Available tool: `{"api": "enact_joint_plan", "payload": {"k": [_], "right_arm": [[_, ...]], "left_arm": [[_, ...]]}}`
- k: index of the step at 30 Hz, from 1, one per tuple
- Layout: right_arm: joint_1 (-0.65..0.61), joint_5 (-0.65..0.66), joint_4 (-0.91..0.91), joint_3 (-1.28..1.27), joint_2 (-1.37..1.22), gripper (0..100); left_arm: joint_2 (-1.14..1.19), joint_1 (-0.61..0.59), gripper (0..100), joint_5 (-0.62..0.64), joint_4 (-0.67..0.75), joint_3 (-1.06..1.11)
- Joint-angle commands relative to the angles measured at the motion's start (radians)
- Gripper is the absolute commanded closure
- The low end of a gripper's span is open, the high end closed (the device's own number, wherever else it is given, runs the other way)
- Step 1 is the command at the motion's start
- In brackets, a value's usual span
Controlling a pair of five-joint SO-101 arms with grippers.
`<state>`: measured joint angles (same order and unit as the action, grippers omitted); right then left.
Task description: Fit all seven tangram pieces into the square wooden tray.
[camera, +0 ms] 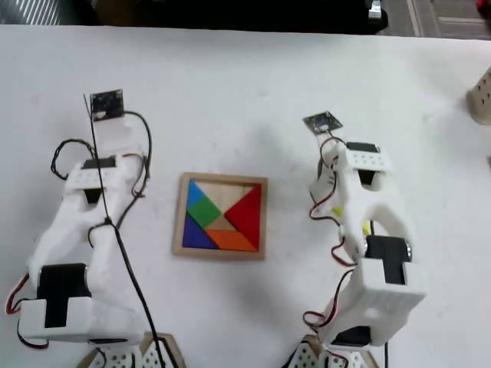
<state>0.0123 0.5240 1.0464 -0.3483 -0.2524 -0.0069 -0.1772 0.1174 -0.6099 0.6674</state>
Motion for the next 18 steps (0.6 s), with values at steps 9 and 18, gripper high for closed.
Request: {"api": "enact_joint_plan", "payload": {"k": [9,18], "right_arm": [[0.036,0.006,0.252,0.348,-0.232,82.8],[0.038,-0.003,0.263,0.358,-0.239,82.6]], "left_arm": [[-0.047,-0.012,98,-0.006,0.017,-0.017],[-0.047,-0.013,98,-0.006,0.018,-0.017]]}}
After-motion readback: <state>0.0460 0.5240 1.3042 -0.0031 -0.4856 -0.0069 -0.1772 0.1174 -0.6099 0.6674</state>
